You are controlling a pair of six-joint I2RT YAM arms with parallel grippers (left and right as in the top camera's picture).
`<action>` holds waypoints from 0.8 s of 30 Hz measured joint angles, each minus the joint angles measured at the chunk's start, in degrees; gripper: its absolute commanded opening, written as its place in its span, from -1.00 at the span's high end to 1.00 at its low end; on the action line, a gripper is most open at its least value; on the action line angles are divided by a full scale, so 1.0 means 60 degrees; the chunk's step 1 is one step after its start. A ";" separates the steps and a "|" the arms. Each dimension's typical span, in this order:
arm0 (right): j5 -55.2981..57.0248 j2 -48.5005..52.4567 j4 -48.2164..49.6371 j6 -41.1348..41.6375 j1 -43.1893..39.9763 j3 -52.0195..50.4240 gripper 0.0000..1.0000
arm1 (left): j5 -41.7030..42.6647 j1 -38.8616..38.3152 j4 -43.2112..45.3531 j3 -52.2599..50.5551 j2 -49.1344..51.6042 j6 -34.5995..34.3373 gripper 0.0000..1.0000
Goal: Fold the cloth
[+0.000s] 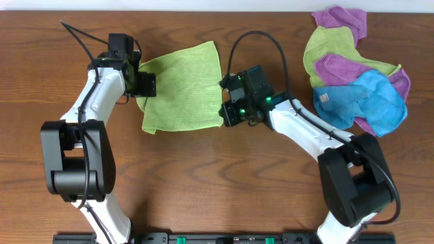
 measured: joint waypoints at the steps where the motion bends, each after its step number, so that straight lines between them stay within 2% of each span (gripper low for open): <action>1: -0.0011 0.0026 0.0120 0.0000 0.0062 0.0000 0.97 | 0.0000 0.0007 0.0178 0.0000 0.0000 0.0000 -0.93; 4: -0.0033 0.0186 0.0412 0.0000 0.0248 0.0000 0.97 | 0.0066 0.0084 0.0892 0.0000 0.0004 0.0007 -1.00; 5: -0.0033 0.0248 0.0470 0.0000 0.0284 0.0000 0.98 | 0.0087 0.0109 0.1005 0.0000 0.0007 0.0004 -0.89; 7: -0.0036 0.0386 0.0565 0.0000 0.0335 0.0000 0.98 | 0.0102 0.0124 0.1217 0.0000 0.0044 -0.0018 -0.86; 9: -0.0033 0.0514 0.0605 0.0000 0.0379 0.0000 0.98 | 0.0106 0.0153 0.1362 0.0000 0.0142 -0.0011 -0.73; 13: 0.0087 0.0543 0.0627 0.0000 0.0430 0.0000 0.97 | 0.0189 0.0160 0.1486 0.0000 0.0696 -0.0022 -0.58; 22: 0.0342 0.0659 0.0412 -0.0004 0.0441 0.0000 0.97 | 0.0386 0.0160 0.2109 0.0000 0.1490 -0.0171 -0.54; 24: 0.0364 0.0845 0.0382 -0.0004 0.0441 0.0000 0.97 | 0.0382 0.0160 0.2368 0.0000 0.1497 -0.0193 -0.47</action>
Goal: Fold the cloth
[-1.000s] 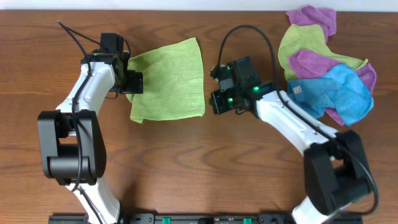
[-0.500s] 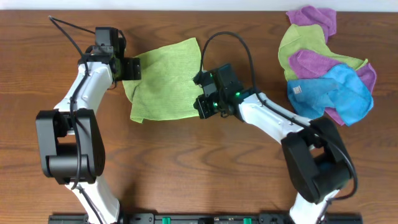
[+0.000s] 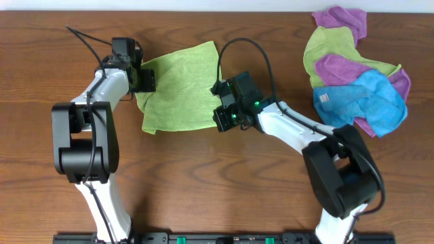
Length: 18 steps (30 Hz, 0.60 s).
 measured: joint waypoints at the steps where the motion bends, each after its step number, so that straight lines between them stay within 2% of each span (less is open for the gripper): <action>1: 0.0004 0.0102 -0.0015 0.0000 0.0000 0.0000 0.97 | 0.0000 0.0000 0.0106 0.0000 0.0004 -0.0022 -0.41; 2: 0.0007 0.0193 -0.0011 0.0000 0.0007 0.0000 0.97 | -0.0004 0.0000 0.0248 0.0000 0.0007 -0.0066 -0.32; 3: 0.0011 0.0306 -0.0015 0.0000 0.0018 0.0000 0.98 | 0.0000 0.0000 0.0412 0.0000 0.0018 -0.0015 -0.14; 8: 0.0015 0.0386 -0.0022 0.0000 0.0076 0.0000 0.97 | 0.0189 0.0000 0.0612 0.0000 0.0040 -0.0069 -0.04; 10: 0.0018 0.0386 -0.0036 0.0000 0.0076 0.0000 0.97 | 0.0310 0.0000 0.0619 0.0000 0.0040 -0.0186 0.24; 11: 0.0018 0.0386 -0.0025 0.0000 0.0076 0.0000 0.97 | 0.0339 0.0000 0.0648 0.0000 0.0040 -0.0200 0.63; 12: 0.0018 0.0386 -0.0018 0.0000 0.0076 0.0000 0.97 | 0.0375 0.0000 0.0710 0.0000 0.0044 -0.0259 0.89; 18: 0.0076 0.0386 -0.0095 0.0004 0.0076 0.0000 0.98 | 0.0470 0.0000 0.1249 0.0000 0.0044 -0.0277 0.89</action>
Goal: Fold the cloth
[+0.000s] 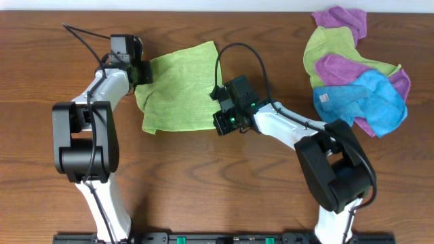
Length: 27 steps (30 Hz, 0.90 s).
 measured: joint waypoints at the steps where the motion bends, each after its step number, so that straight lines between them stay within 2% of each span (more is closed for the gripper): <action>1: 0.0040 0.0000 -0.0069 -0.0004 0.0000 0.0000 0.97 | 0.0000 0.0000 0.0051 0.0000 0.0000 0.0004 0.89; 11: 0.0146 0.0000 -0.0579 0.0000 0.0000 0.0073 0.97 | 0.0000 0.0000 0.0463 0.0000 0.0452 0.0000 0.89; 18: 0.0270 -0.0069 -0.1698 0.0007 0.0000 0.0237 0.98 | 0.0004 0.0000 0.0692 0.0051 0.0565 0.0004 0.89; 27: 0.1982 -0.0182 -0.3581 0.0528 -0.0025 0.0725 0.97 | 0.0011 0.0000 0.1042 0.0091 0.0681 0.0532 0.89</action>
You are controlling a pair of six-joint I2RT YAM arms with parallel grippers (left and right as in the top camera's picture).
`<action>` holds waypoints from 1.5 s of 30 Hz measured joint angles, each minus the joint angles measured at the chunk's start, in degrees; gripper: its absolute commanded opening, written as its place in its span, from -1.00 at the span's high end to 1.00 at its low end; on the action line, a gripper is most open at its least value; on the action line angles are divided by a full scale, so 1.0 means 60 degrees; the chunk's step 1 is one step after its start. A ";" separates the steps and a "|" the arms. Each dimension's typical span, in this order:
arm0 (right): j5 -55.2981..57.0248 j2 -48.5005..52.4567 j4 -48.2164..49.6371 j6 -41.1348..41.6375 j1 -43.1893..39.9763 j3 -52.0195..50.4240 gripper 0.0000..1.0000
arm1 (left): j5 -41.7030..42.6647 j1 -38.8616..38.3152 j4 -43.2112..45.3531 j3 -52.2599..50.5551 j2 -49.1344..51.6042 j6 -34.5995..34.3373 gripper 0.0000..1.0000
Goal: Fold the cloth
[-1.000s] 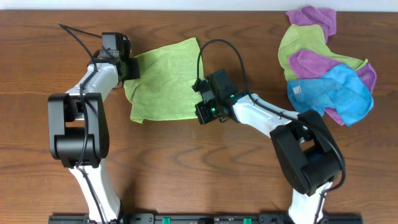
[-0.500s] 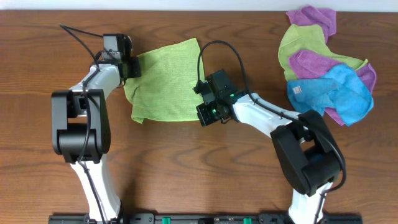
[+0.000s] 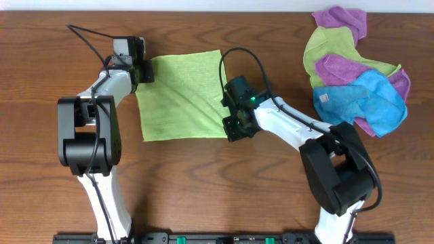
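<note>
A lime-green cloth [image 3: 180,95] lies spread nearly flat and square at the back middle of the wooden table [image 3: 203,196]. My left gripper [image 3: 144,69] sits at the cloth's far left corner and appears shut on its edge. At the near right corner, my right gripper [image 3: 228,127] also appears shut on the fabric. Faint diagonal creases run across the cloth between the two grippers. The fingertips themselves are hidden under the wrist housings.
A heap of cloths [image 3: 356,68] in green, purple and blue lies at the back right. The right arm's black cable [image 3: 244,54] arcs over the green cloth's right edge. The arm bases stand at the table's front edge.
The right gripper has moved right and toward the front with the cloth's corner. The left gripper sits slightly farther back. The cloth now lies wider and flatter, its right edge straightened.
The cloth first lay rumpled and skewed, with the left gripper at its left edge and the right gripper at its right side. At the following moments both grippers had shifted along the edges, the right one further left. Now the cloth is stretched flat between them.
</note>
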 measured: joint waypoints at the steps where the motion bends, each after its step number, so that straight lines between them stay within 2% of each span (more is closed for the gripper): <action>1: 0.0106 0.0018 -0.0117 0.0011 -0.0011 0.0062 0.97 | 0.0000 0.0000 0.0004 0.0000 0.0000 0.0018 0.89; 6: 0.0390 0.0153 -0.0860 0.0036 -0.0055 0.0856 0.98 | 0.0022 0.0000 0.0033 0.0000 -0.0004 0.0051 0.89; 11: 0.0444 0.0142 -0.1752 -0.0219 -0.0055 0.3053 0.97 | 0.0018 0.0000 -0.0127 -0.0007 -0.0255 0.0051 0.89; 14: 0.0466 -0.0007 -0.1989 -0.0506 -0.0055 0.4422 0.97 | 0.0015 0.0000 -0.0619 -0.0062 -0.1362 0.0047 0.89; 17: 0.0597 -0.0262 -0.2135 -0.0761 -0.0164 0.4907 0.97 | 0.0011 0.0000 -0.1275 -0.0055 -0.2965 0.0047 0.89; 21: 0.0707 -0.0295 -0.3246 -0.1045 -0.0699 0.4925 0.97 | 0.0018 0.0011 -0.3774 0.0087 -0.4652 -0.0055 0.89; 25: 0.0426 -0.0299 -0.3679 -0.1690 -0.1523 0.4699 0.97 | 0.0255 0.0277 -0.6736 0.0058 -0.4805 -0.0528 0.88; 28: -0.0404 -0.0299 -0.3406 -0.2328 -0.2339 0.3942 0.97 | 0.0922 0.0809 -0.7715 -0.0419 -0.4721 -0.0922 0.88; 30: -0.1195 -0.0299 -0.3147 -0.2728 -0.2973 0.3220 0.97 | 0.1636 0.1151 -0.7522 -0.1169 -0.4801 -0.1253 0.88; 33: -0.2463 -0.0295 -0.2561 -0.3202 -0.3665 0.2244 0.91 | 0.2612 0.1297 -0.6488 -0.2779 -0.5166 -0.1738 0.88; 37: -0.3668 -0.0295 -0.1679 -0.3450 -0.3617 0.1308 0.84 | 0.3406 0.1151 -0.5322 -0.4437 -0.5996 -0.2441 0.88; 41: -0.4521 -0.0295 -0.1115 -0.3552 -0.3351 0.0586 0.55 | 0.3759 0.1151 -0.4430 -0.5584 -0.6714 -0.3009 0.88; 43: -0.4779 -0.0295 -0.0900 -0.3588 -0.3220 0.0346 0.31 | 0.3836 0.1173 -0.4014 -0.5978 -0.6801 -0.3195 0.88; 45: -0.4921 -0.0295 -0.0627 -0.3595 -0.3045 0.0200 0.10 | 0.3898 0.1264 -0.3676 -0.6262 -0.6805 -0.3344 0.74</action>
